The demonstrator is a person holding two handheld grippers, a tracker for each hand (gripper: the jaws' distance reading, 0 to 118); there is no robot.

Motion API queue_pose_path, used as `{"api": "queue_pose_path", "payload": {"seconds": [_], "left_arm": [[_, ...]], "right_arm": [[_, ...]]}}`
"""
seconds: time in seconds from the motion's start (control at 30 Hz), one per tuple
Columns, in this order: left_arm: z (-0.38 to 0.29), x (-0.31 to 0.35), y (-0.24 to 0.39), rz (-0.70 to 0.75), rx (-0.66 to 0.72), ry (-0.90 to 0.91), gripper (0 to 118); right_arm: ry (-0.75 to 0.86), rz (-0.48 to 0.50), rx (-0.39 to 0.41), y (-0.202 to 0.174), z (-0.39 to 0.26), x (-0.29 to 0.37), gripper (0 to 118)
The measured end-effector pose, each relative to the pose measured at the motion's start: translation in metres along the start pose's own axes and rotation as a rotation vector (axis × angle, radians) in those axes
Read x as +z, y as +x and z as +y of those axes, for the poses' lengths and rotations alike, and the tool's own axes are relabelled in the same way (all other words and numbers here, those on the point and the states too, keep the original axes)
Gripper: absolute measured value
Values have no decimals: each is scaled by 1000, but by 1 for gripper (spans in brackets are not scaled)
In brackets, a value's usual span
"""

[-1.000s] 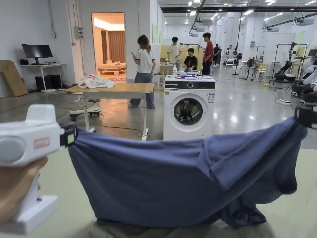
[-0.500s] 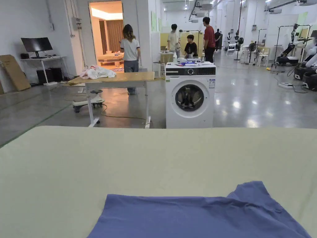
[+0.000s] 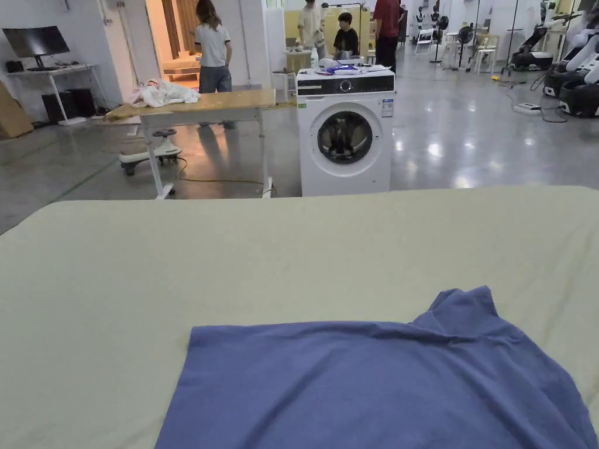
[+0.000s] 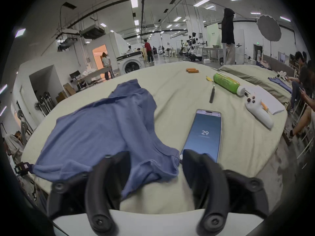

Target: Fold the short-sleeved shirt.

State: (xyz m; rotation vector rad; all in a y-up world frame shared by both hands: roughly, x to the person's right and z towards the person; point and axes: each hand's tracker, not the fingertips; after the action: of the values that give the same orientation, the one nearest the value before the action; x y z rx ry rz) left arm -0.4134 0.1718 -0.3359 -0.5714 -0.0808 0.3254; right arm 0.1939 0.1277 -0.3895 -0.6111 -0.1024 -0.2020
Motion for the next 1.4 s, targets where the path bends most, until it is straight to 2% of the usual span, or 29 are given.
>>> {"api": "queue_pose_path", "payload": {"seconds": [0.03, 0.07, 0.17, 0.23, 0.47, 0.63, 0.7, 0.77, 0.8, 0.83, 0.93, 1.23, 1.3, 1.4], "left_arm": [[0, 1, 4, 22, -31, 5, 77], [0, 3, 9, 40, -70, 22, 84], [2, 15, 38, 123, -149, 119, 84], [3, 23, 61, 152, -186, 168, 84], [3, 69, 132, 146, -301, 404, 84], [0, 91, 153, 145, -333, 462, 83], [-1, 101, 155, 110, -353, 470, 78], [2, 107, 155, 82, -363, 457, 65], [3, 110, 154, 60, -358, 445, 54], [4, 112, 153, 39, -354, 435, 38], [2, 112, 155, 39, -362, 430, 2], [7, 110, 148, 25, -345, 401, 0], [10, 108, 141, 28, -316, 393, 0], [20, 89, 118, 57, -224, 285, 0]], "right_arm": [[7, 4, -5, 2, -1, 3, 69], [18, 15, -16, 3, -1, 7, 69], [65, 105, -104, -1, 0, 20, 69], [100, 139, -107, -13, 1, 31, 69], [268, 215, 101, -73, 12, 80, 70], [327, 253, 180, -95, 17, 100, 69], [302, 337, 195, -98, 19, 102, 63], [301, 340, 193, -101, 19, 104, 37], [300, 332, 197, -105, 18, 104, 24], [298, 312, 211, -106, 18, 103, 12], [300, 281, 228, -109, 16, 104, 0], [294, 236, 254, -112, 12, 102, 0], [290, 228, 253, -112, 12, 102, 0], [292, 231, 242, -107, 9, 103, 0]]}}
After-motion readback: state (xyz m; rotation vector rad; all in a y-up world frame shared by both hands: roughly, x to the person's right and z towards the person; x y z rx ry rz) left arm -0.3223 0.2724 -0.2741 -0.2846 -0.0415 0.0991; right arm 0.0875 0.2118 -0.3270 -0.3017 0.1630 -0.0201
